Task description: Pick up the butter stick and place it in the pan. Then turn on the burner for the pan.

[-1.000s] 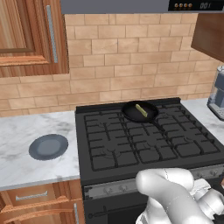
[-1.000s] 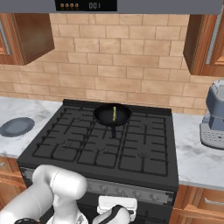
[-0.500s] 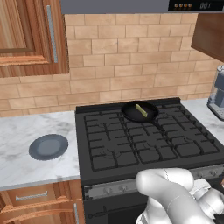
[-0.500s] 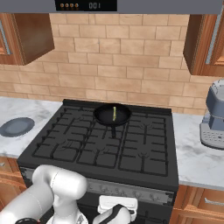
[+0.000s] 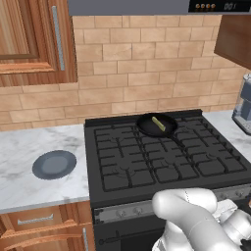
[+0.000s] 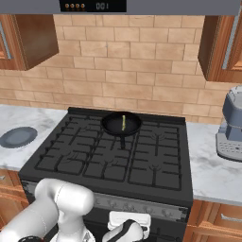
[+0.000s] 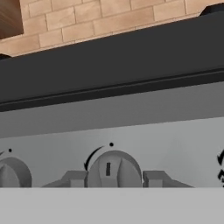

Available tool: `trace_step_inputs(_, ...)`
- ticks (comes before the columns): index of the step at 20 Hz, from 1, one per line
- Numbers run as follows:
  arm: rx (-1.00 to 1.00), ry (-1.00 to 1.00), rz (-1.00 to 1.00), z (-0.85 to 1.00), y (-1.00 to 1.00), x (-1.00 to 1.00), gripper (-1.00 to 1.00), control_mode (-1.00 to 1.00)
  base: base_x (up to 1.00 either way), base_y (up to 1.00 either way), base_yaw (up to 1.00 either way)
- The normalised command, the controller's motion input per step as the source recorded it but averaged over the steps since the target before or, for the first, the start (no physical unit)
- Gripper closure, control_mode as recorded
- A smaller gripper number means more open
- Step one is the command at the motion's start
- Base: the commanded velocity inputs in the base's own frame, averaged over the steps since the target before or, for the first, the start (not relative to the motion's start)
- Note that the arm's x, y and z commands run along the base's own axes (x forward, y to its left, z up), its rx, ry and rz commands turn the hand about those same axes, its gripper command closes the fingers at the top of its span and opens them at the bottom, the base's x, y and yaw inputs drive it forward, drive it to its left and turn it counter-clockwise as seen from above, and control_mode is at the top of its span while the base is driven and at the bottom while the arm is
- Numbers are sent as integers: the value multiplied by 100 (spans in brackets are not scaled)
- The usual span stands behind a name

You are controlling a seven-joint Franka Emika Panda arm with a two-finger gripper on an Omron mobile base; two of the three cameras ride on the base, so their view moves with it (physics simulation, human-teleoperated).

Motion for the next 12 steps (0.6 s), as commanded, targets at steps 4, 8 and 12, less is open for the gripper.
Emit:
trace_step_inputs(4, -21, 0, 0, 0, 0, -4, 100, -100, 0, 0, 0)
trace_step_inputs(8, -28, 0, 0, 0, 0, -5, 100, -100, 0, 0, 0)
trace_step_inputs(12, -29, 0, 0, 0, 1, -2, 100, -100, 0, 0, 0)
